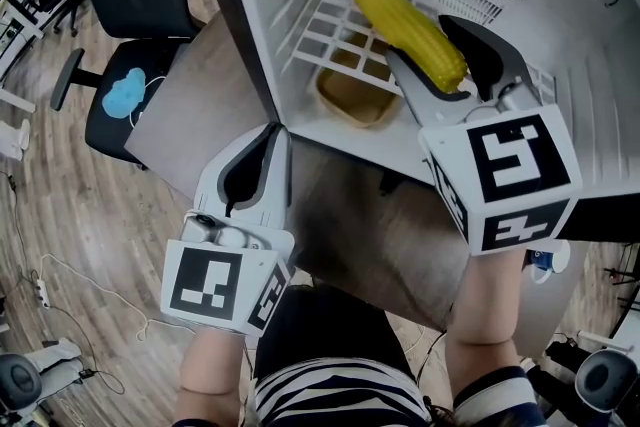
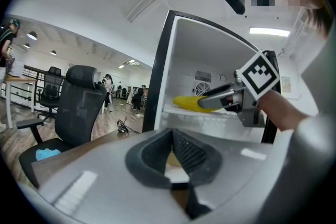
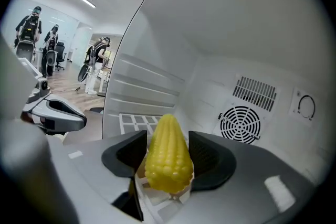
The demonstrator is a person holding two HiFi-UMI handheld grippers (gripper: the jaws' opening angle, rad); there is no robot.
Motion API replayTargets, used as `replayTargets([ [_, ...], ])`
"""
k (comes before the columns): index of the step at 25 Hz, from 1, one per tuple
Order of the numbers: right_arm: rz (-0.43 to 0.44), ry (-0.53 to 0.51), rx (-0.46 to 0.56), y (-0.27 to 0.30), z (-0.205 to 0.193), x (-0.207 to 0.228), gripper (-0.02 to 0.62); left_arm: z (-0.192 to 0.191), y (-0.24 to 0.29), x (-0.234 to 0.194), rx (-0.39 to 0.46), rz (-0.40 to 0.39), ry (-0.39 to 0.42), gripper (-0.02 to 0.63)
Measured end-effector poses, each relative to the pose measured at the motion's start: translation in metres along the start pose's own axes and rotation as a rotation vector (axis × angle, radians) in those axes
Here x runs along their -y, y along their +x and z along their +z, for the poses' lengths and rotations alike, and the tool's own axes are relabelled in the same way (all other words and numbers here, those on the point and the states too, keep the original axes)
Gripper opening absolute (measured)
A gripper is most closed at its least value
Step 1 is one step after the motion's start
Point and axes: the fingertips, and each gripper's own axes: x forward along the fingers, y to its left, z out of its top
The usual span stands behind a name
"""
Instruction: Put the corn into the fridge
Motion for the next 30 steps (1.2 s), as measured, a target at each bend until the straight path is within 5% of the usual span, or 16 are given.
replayTargets([
  [17, -0.101, 0.127, 0.101, -0.054, -0.009, 0.005, 0.235, 0.018, -0.025, -0.006, 0.030, 0.043, 0.006, 0.000],
  [30, -0.147, 0.237, 0.121, -0.091, -0.040, -0.009, 0.096, 0.023, -0.040, 0.000, 0.021, 0.053, 0.018, 0.000],
])
